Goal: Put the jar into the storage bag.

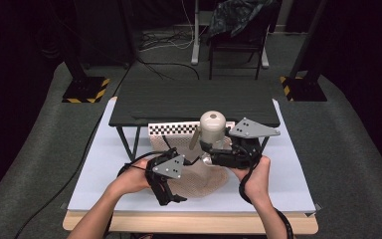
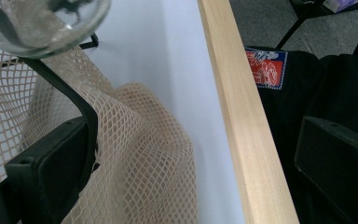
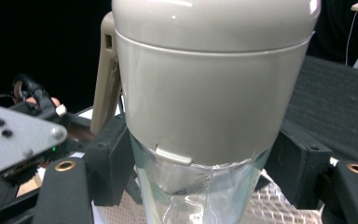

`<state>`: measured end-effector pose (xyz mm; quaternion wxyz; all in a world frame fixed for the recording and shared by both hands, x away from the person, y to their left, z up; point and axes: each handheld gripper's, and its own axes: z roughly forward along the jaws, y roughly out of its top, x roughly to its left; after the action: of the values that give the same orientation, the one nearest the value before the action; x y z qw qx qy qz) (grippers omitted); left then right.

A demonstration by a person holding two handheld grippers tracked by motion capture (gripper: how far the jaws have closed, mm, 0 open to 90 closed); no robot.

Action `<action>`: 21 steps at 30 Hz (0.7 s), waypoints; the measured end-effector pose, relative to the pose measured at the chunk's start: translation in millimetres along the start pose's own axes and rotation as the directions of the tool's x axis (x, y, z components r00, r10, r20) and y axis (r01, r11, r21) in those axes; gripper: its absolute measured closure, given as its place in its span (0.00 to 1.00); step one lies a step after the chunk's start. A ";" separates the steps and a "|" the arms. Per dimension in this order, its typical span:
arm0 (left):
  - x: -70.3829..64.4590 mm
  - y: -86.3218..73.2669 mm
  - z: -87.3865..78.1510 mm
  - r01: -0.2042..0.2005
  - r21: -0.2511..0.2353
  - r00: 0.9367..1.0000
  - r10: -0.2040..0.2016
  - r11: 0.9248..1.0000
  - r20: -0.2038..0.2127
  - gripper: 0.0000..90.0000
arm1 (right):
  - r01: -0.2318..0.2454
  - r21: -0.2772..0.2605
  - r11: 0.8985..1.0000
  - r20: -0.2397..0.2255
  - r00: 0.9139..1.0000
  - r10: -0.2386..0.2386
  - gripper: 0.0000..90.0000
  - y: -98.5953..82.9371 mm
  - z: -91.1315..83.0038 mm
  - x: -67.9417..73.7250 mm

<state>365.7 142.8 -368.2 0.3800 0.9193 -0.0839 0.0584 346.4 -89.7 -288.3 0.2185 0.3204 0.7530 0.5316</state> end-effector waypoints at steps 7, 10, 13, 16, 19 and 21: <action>-0.8 0.2 0.4 -0.006 0.006 1.000 0.006 1.000 -0.007 0.00 | 0.010 -0.010 1.000 0.009 1.000 -0.010 0.32 8.9 6.5 0.2; -1.0 0.3 0.1 -0.007 0.005 1.000 0.007 1.000 -0.007 0.00 | 0.011 -0.011 1.000 0.010 1.000 -0.010 0.32 10.4 9.2 -0.1; -1.8 0.3 1.2 -0.008 0.008 1.000 0.008 1.000 -0.014 0.00 | 0.009 -0.014 1.000 0.006 1.000 -0.009 0.32 12.6 14.4 -0.6; -2.1 0.5 1.4 -0.008 0.010 1.000 0.008 1.000 -0.017 0.00 | 0.011 -0.014 1.000 0.008 1.000 -0.011 0.32 13.6 17.5 -0.3; -2.6 1.0 0.2 -0.014 0.009 1.000 0.014 1.000 -0.017 0.00 | 0.016 -0.016 1.000 0.011 1.000 -0.016 0.32 15.7 24.7 0.3; -2.8 1.1 0.0 -0.016 0.008 1.000 0.017 1.000 -0.018 0.00 | 0.020 -0.016 1.000 0.010 1.000 -0.019 0.32 16.7 28.7 0.7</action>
<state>362.7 142.4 -367.9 0.3765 0.9196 -0.0878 0.0700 369.3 -66.4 -282.3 0.2300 0.3139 0.7506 0.5340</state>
